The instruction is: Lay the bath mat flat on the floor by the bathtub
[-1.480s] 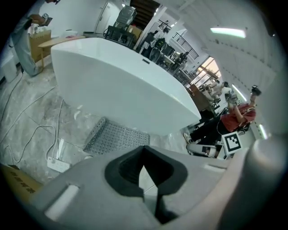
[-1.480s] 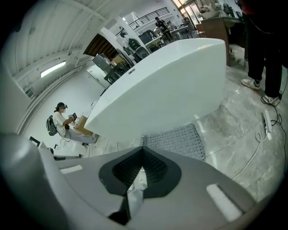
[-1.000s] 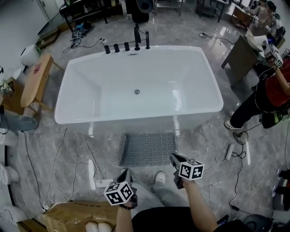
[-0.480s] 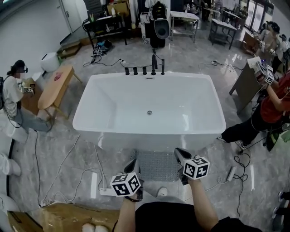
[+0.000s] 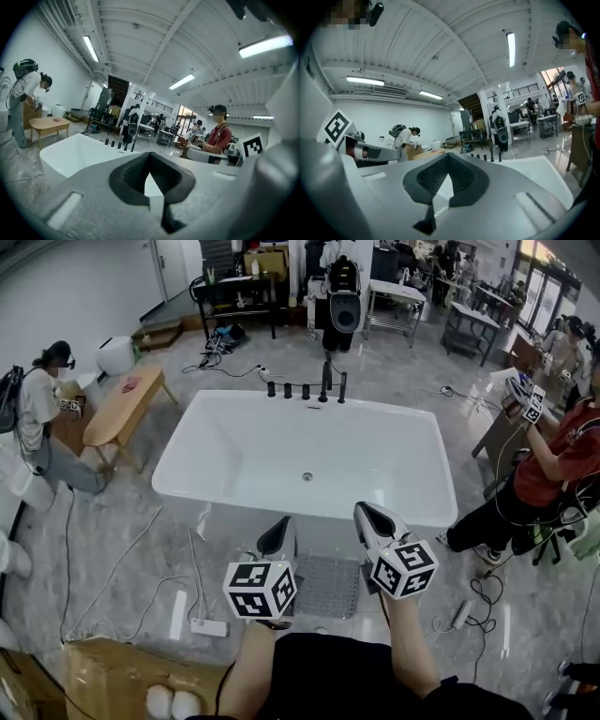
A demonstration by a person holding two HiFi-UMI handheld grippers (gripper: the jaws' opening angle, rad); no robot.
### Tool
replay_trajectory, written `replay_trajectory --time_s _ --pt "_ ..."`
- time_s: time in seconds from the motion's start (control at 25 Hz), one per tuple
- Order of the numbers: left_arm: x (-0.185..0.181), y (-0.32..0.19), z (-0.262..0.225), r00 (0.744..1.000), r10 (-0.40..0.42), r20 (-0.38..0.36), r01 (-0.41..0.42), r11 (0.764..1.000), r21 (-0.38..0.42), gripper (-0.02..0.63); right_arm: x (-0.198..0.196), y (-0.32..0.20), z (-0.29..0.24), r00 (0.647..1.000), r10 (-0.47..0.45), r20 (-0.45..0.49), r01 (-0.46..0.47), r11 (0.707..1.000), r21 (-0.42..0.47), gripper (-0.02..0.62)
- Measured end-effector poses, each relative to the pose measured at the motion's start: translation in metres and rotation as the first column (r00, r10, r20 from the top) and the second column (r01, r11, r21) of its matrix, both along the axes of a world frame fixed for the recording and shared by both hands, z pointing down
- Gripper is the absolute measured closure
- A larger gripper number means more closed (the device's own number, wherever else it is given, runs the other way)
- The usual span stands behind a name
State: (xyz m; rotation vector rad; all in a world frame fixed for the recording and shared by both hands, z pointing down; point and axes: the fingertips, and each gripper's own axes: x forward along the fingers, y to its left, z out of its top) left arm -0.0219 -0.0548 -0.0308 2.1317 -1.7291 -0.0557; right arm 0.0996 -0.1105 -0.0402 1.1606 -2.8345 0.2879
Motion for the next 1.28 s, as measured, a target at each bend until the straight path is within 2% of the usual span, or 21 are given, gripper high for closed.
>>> replay_trajectory --time_s 0.16,0.28,0.52,0.68,0.88,1.08,1.28 --pt "0.0 0.005 -0.028 1.0 0.007 0.028 -0.009 0.999 0.053 0.603 -0.002 0.007 -0.027 0.998 0.048 -0.034 -0.047 0.998 0.046 0.589" --pt "0.01 0.003 -0.041 0.997 0.003 0.075 -0.009 0.997 0.078 0.603 0.0 0.018 -0.042 1.0 0.016 -0.002 -0.016 0.996 0.085 0.59" --pt "0.051 0.0 -0.047 0.993 0.054 0.101 -0.06 0.997 0.056 0.603 0.022 0.029 -0.035 1.0 0.013 0.017 -0.014 0.998 0.061 0.589" --pt "0.047 0.0 -0.042 0.988 0.072 0.135 -0.08 0.995 0.054 0.603 0.021 0.028 -0.032 0.999 0.037 0.017 -0.038 0.998 0.058 0.589" --pt "0.042 0.001 -0.028 0.988 0.068 0.136 -0.071 0.997 0.019 0.603 0.026 0.028 -0.025 0.997 0.078 -0.027 -0.076 0.996 0.054 0.589" --pt "0.064 0.004 -0.022 0.99 0.073 0.124 -0.075 0.997 0.012 0.603 0.048 0.034 -0.02 0.996 0.075 -0.04 -0.073 0.996 0.053 0.589" --pt "0.036 -0.022 -0.027 0.989 0.089 0.119 -0.092 0.996 0.018 0.603 0.015 0.01 -0.027 0.996 0.071 -0.058 -0.068 0.996 0.065 0.589"
